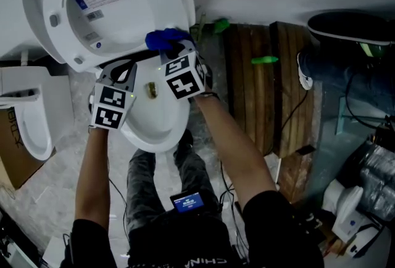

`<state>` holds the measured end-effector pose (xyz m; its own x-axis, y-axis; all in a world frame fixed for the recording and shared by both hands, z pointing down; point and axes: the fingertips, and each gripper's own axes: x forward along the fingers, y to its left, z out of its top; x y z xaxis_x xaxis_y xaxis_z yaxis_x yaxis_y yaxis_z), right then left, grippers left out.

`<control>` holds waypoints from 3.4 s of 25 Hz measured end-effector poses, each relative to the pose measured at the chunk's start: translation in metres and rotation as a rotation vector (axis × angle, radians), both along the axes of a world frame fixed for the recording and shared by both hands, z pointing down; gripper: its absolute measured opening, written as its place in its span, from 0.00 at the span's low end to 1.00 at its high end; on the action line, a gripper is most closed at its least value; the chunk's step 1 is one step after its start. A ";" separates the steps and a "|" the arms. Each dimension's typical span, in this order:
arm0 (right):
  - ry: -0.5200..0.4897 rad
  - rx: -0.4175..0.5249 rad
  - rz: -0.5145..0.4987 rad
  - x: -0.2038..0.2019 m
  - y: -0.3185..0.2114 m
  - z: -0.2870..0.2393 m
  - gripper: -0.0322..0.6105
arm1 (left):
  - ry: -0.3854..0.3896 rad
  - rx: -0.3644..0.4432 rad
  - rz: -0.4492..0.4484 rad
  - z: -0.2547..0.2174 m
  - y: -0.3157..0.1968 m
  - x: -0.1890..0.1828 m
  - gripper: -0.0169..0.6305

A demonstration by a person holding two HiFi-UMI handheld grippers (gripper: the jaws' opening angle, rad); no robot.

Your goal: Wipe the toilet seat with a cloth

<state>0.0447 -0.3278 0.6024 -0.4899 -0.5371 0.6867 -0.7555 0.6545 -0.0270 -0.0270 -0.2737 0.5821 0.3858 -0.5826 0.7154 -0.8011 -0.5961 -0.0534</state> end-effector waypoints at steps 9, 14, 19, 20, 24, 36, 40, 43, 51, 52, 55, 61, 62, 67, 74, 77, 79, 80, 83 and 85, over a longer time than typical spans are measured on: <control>-0.044 0.006 0.039 -0.007 -0.019 -0.044 0.13 | -0.013 0.042 -0.022 -0.046 -0.007 -0.027 0.05; -0.071 -0.007 0.121 0.003 -0.033 -0.062 0.13 | -0.015 0.048 -0.031 -0.060 -0.009 -0.040 0.05; -0.072 0.015 0.171 0.008 -0.049 -0.089 0.13 | -0.007 0.064 -0.021 -0.080 -0.017 -0.042 0.05; -0.068 0.020 0.173 0.008 -0.052 -0.096 0.13 | -0.006 0.069 -0.019 -0.086 -0.019 -0.042 0.05; -0.056 0.048 0.169 0.004 -0.063 -0.121 0.13 | -0.003 0.094 -0.011 -0.109 -0.030 -0.044 0.05; 0.001 0.103 0.172 -0.008 -0.072 -0.182 0.13 | 0.004 0.170 -0.020 -0.171 -0.052 -0.064 0.05; -0.001 0.133 0.166 -0.016 -0.077 -0.203 0.13 | 0.007 0.189 -0.024 -0.186 -0.053 -0.068 0.05; -0.010 0.164 0.161 -0.027 -0.082 -0.219 0.13 | 0.006 0.200 -0.035 -0.194 -0.051 -0.077 0.05; -0.035 0.229 0.130 -0.078 -0.095 -0.251 0.13 | 0.002 0.217 -0.092 -0.211 -0.047 -0.120 0.05; -0.035 0.232 0.125 -0.084 -0.096 -0.254 0.13 | 0.002 0.218 -0.099 -0.214 -0.046 -0.126 0.05; -0.037 0.240 0.116 -0.100 -0.098 -0.261 0.13 | -0.002 0.222 -0.116 -0.220 -0.047 -0.143 0.05; -0.044 0.263 0.033 -0.146 -0.093 -0.278 0.13 | -0.007 0.236 -0.139 -0.232 -0.049 -0.167 0.05; -0.043 0.264 0.016 -0.153 -0.092 -0.278 0.13 | -0.006 0.238 -0.139 -0.234 -0.049 -0.169 0.05; -0.057 0.243 -0.020 -0.168 -0.085 -0.274 0.13 | -0.019 0.246 -0.126 -0.239 -0.049 -0.178 0.05; -0.079 0.251 -0.014 -0.152 -0.080 -0.288 0.13 | -0.021 0.221 -0.098 -0.237 -0.057 -0.162 0.05; -0.084 0.256 -0.002 -0.137 -0.078 -0.297 0.13 | -0.030 0.229 -0.071 -0.242 -0.066 -0.147 0.05; -0.085 0.255 -0.001 -0.127 -0.077 -0.302 0.13 | -0.047 0.242 -0.052 -0.246 -0.075 -0.138 0.05; -0.086 0.253 -0.004 -0.122 -0.075 -0.303 0.13 | -0.053 0.247 -0.043 -0.248 -0.080 -0.133 0.06; -0.086 0.247 -0.021 -0.110 -0.070 -0.304 0.13 | -0.051 0.234 -0.024 -0.250 -0.094 -0.121 0.21; -0.085 0.243 -0.035 -0.104 -0.066 -0.303 0.13 | -0.067 0.237 -0.016 -0.251 -0.104 -0.116 0.25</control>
